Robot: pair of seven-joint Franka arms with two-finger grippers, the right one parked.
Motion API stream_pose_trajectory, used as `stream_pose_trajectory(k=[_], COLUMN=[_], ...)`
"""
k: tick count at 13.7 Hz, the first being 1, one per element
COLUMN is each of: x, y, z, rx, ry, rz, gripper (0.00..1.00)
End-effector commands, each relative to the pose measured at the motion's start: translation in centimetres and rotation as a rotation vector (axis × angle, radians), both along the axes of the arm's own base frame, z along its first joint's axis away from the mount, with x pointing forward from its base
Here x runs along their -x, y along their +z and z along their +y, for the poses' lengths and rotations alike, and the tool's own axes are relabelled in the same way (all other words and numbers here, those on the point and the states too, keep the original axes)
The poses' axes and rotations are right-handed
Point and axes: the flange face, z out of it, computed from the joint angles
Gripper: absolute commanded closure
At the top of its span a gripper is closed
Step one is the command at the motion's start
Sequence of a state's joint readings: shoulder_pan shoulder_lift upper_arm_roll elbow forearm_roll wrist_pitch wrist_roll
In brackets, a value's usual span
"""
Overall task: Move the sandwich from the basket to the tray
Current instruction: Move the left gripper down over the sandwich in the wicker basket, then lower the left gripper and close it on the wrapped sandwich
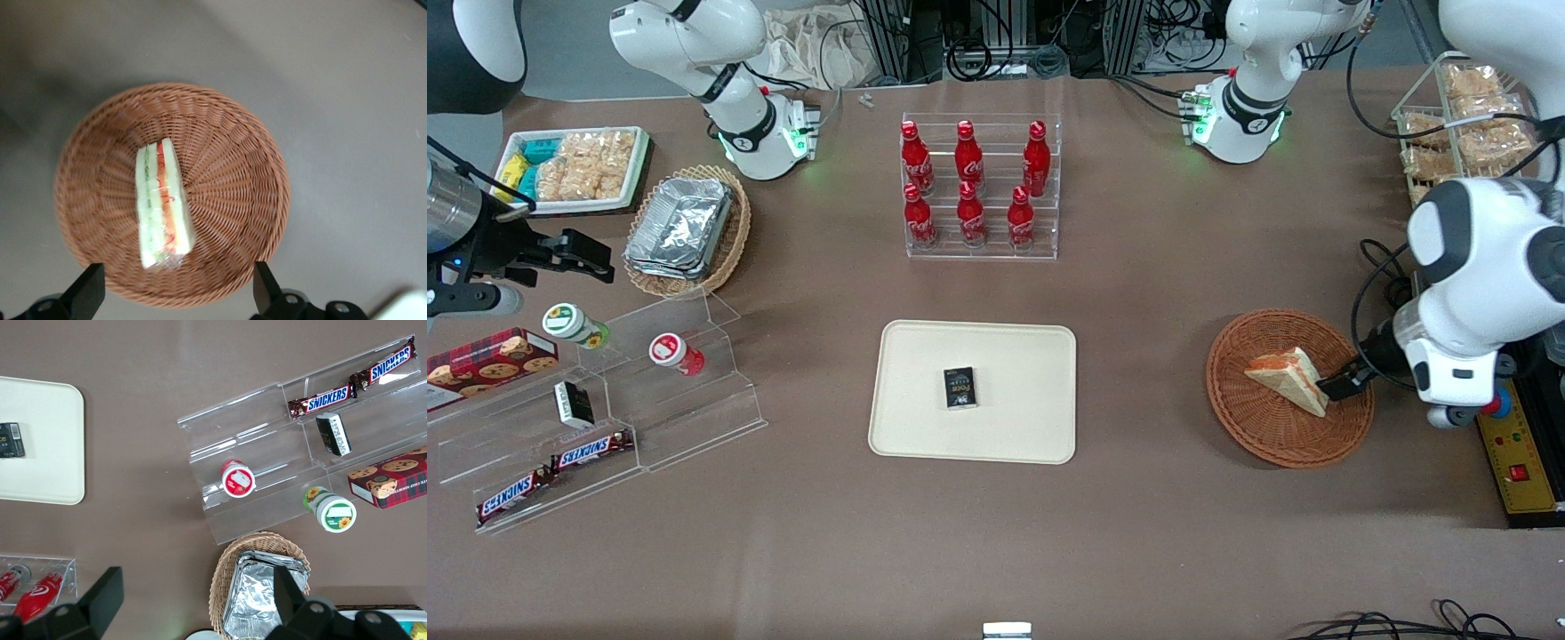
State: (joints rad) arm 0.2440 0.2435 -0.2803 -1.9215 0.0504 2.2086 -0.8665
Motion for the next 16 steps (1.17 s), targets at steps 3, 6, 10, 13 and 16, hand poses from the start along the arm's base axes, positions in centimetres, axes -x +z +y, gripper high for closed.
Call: stream_pose_trajectory(k=[3, 6, 10, 13, 16], x=[1.3, 2.3, 3.9, 4.2, 4.2], y=[-4.8, -7.3, -10.2, -11.4, -13.4], z=[-0.2, -0.3, -0.2, -0.3, -0.4], rx=[0.004, -0.017, -0.057, -0.056, -0.076], ry=[0.148, 0.129, 0.113, 0.109, 0.094], rz=[0.018, 0.048, 0.066, 0.085, 0.109], gripper=[0.0, 0.0, 0.0, 0.0, 0.0])
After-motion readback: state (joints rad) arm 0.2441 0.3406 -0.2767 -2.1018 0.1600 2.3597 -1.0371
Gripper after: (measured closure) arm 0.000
